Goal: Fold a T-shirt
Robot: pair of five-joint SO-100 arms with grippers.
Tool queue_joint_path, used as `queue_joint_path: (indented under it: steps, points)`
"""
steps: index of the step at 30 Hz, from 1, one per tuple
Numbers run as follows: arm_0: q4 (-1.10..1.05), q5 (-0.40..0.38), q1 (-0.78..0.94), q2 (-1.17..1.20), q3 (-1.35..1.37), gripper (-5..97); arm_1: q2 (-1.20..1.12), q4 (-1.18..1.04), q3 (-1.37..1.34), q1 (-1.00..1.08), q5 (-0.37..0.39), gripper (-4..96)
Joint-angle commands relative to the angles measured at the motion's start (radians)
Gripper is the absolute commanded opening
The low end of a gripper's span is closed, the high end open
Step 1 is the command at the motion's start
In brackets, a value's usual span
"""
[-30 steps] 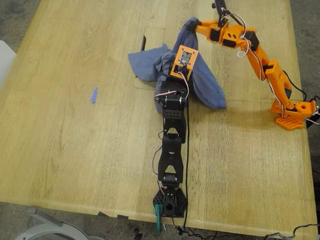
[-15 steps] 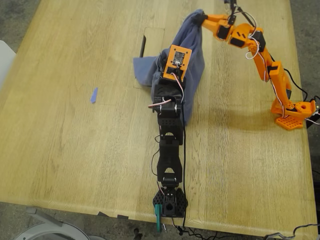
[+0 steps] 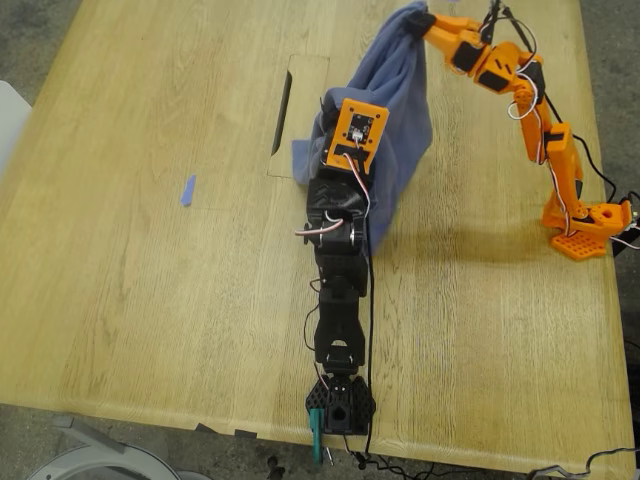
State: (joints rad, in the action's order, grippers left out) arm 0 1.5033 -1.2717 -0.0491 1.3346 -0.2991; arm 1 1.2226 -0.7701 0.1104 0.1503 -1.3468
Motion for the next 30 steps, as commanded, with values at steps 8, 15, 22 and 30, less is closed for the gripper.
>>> queue_joint_path:
  steps: [8,15,22,30]
  points:
    - [-0.115,-0.011,-0.074,0.204,-0.037,0,0.153,-0.017,0.021,-0.048,-0.02,-0.1]
    - [-0.152,-0.005,-0.138,0.238,-0.038,0,0.193,0.018,0.021,-0.091,-0.037,-0.1]
    - [-0.169,-0.005,-0.229,0.272,-0.038,0,0.255,-0.009,0.021,-0.129,-0.044,-0.1]
    - [-0.232,0.002,-0.311,0.258,-0.038,0,0.291,0.0,0.021,-0.176,-0.064,-0.1]
